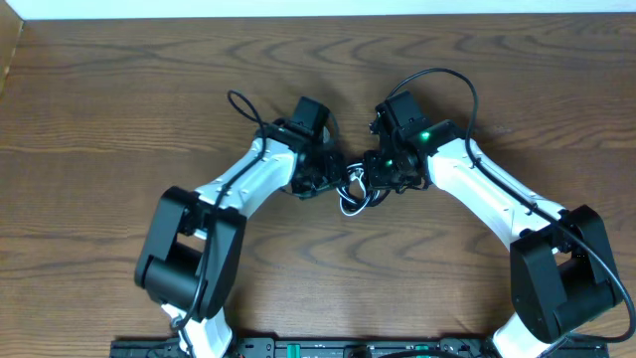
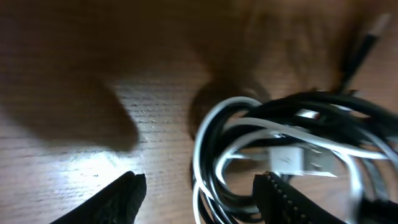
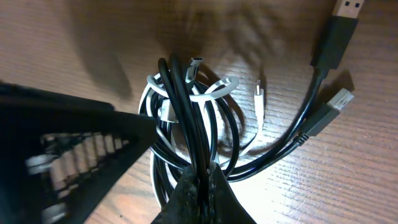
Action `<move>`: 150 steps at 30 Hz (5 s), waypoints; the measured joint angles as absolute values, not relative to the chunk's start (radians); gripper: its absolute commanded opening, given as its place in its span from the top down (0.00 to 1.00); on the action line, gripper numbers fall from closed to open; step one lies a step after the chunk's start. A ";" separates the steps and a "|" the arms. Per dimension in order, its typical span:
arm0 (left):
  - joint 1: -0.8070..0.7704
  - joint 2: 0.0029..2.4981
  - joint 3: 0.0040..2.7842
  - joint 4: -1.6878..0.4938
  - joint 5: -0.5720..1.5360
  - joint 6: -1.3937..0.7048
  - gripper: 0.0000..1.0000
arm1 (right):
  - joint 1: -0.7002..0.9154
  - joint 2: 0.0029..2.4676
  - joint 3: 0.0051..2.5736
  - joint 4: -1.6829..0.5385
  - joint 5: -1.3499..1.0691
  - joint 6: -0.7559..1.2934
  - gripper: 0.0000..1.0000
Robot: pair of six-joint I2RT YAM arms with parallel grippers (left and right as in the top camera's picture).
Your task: Untangle cables
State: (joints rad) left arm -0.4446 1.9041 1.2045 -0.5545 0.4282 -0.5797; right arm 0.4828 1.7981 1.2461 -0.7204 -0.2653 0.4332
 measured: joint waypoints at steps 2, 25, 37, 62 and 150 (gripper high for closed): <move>-0.454 1.922 1.205 -0.553 0.421 -0.580 0.40 | 0.483 1.798 1.246 -0.721 -0.265 0.436 0.99; -0.454 1.911 1.204 -0.603 0.434 -0.566 0.93 | 0.493 1.798 1.246 -0.876 -0.118 0.441 0.99; -0.273 1.539 1.204 -0.734 0.542 -0.445 0.92 | 0.403 1.798 1.246 -0.950 0.110 0.467 0.96; -0.268 1.473 1.203 -0.675 0.689 -0.433 0.92 | 0.377 1.798 1.246 -0.829 -0.596 0.016 0.25; -0.247 1.514 1.187 -0.844 0.574 -0.340 0.63 | 0.339 1.787 1.255 -0.819 -0.589 0.061 0.99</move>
